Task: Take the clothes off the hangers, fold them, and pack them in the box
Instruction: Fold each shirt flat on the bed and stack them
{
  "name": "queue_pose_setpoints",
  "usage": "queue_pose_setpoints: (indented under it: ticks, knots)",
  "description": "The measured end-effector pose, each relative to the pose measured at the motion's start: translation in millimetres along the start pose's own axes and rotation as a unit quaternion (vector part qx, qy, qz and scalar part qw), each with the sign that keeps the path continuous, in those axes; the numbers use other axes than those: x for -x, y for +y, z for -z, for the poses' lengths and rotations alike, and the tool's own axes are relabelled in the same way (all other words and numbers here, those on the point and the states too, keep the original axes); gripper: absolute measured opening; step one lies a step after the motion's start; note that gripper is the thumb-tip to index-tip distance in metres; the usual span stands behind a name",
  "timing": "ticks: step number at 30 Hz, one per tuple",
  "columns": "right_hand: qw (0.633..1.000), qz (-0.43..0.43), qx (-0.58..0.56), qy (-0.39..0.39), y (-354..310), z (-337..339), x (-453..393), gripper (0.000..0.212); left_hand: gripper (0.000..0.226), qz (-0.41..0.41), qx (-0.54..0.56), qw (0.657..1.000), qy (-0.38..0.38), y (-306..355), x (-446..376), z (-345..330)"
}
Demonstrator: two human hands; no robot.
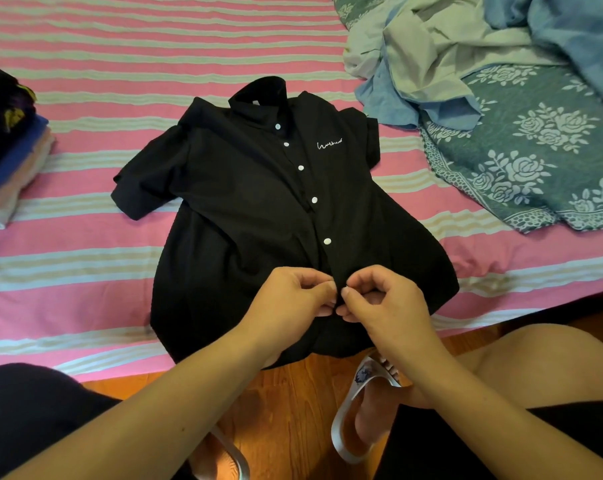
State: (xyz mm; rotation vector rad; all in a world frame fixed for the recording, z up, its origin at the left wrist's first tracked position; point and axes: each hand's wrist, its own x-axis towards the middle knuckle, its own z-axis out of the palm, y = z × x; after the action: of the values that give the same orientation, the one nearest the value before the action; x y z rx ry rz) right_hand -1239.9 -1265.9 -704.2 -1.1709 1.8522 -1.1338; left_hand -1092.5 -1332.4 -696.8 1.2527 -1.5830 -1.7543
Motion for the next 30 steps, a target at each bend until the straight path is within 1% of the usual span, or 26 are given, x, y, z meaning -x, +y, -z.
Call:
queue_pose_setpoints:
  ticks: [2, 4, 6, 8, 10, 14, 15, 16, 17, 18, 19, 20, 21, 22, 23, 24, 25, 26, 27, 29, 30]
  knots:
    - [0.998, 0.023, 0.046, 0.022, 2.6, -1.1, 1.0, 0.007, 0.02, 0.009, 0.034, 0.999, 0.007, 0.5, 2.1, -3.5]
    - [0.995, 0.049, 0.086, 0.031, 3.3, -3.2, 3.4, 0.006, 0.017, 0.006, 0.032, 0.999, 0.019, -1.9, 2.1, -6.6]
    - [0.993, 0.053, 0.102, 0.038, 3.1, -4.6, 3.2, 0.006, 0.014, 0.015, 0.045, 0.998, 0.038, -5.2, 1.0, -7.4]
    - [0.996, 0.028, 0.076, 0.038, 1.7, -3.2, 0.4, 0.004, 0.016, 0.027, 0.063, 0.997, 0.041, -6.9, -0.2, -7.2]
    - [0.999, 0.0, 0.032, 0.03, 1.2, -1.1, -1.8, 0.007, 0.017, 0.037, 0.083, 0.995, 0.031, -6.2, -0.4, -8.6]
    - [0.999, -0.021, -0.003, 0.033, -0.5, -0.9, -0.9, 0.011, 0.015, 0.068, 0.131, 0.989, 0.03, -4.9, -0.3, -11.8]
    - [0.998, -0.046, -0.028, 0.03, -1.3, -1.4, -1.4, 0.01, 0.015, 0.071, 0.111, 0.991, 0.037, -7.1, -2.2, -12.8]
    - [0.992, -0.098, -0.08, 0.023, -3.0, -0.8, -3.2, 0.008, 0.015, 0.067, 0.067, 0.994, 0.049, -9.9, -4.5, -13.9]
    - [0.973, -0.171, -0.156, 0.006, -4.0, 1.6, -6.2, 0.006, 0.015, 0.052, 0.006, 0.996, 0.068, -12.7, -6.5, -15.4]
    - [0.938, -0.251, -0.24, -0.021, -5.5, 4.6, -9.6, 0.006, 0.013, 0.022, -0.067, 0.993, 0.091, -15.1, -8.1, -16.5]
    - [0.895, -0.324, -0.301, -0.058, -6.4, 8.2, -12.2, 0.008, 0.012, -0.02, -0.144, 0.983, 0.111, -17.1, -9.1, -16.8]
    - [0.866, -0.37, -0.322, -0.095, -6.3, 12.0, -13.8, 0.011, 0.013, -0.057, -0.212, 0.969, 0.111, -19.0, -10.1, -16.1]
    - [0.865, -0.386, -0.293, -0.131, -3.9, 15.7, -16.0, 0.012, 0.016, -0.079, -0.275, 0.954, 0.089, -20.2, -10.6, -14.3]
    - [0.889, -0.37, -0.216, -0.16, -0.8, 19.0, -19.9, 0.012, 0.02, -0.08, -0.334, 0.938, 0.054, -20.6, -11.2, -11.1]
    - [0.922, -0.33, -0.113, -0.166, 0.5, 22.3, -24.7, 0.012, 0.023, -0.065, -0.374, 0.925, 0.026, -19.4, -12.5, -4.7]
    - [0.951, -0.277, -0.011, -0.139, -0.6, 26.0, -29.7, 0.013, 0.023, -0.053, -0.383, 0.922, 0.025, -16.3, -14.3, 4.4]
    - [0.969, -0.223, 0.063, -0.089, -2.0, 32.0, -37.2, 0.014, 0.021, -0.05, -0.366, 0.928, 0.048, -12.2, -16.8, 16.6]
    - [0.978, -0.18, 0.092, -0.045, -5.5, 39.9, -46.7, 0.015, 0.017, -0.057, -0.333, 0.937, 0.087, -5.8, -18.7, 31.2]
    - [0.984, -0.149, 0.092, -0.023, -9.5, 48.3, -57.6, 0.016, 0.013, -0.071, -0.298, 0.942, 0.135, 2.3, -20.4, 46.8]
    - [0.989, -0.108, 0.098, -0.023, -21.4, 61.6, -83.9, 0.015, 0.011, -0.087, -0.239, 0.94, 0.226, 16.1, -30.0, 84.3]
    - [0.989, -0.085, 0.119, -0.023, -27.5, 66.3, -101.0, 0.015, 0.012, -0.082, -0.22, 0.938, 0.257, 21.5, -38.7, 104.9]
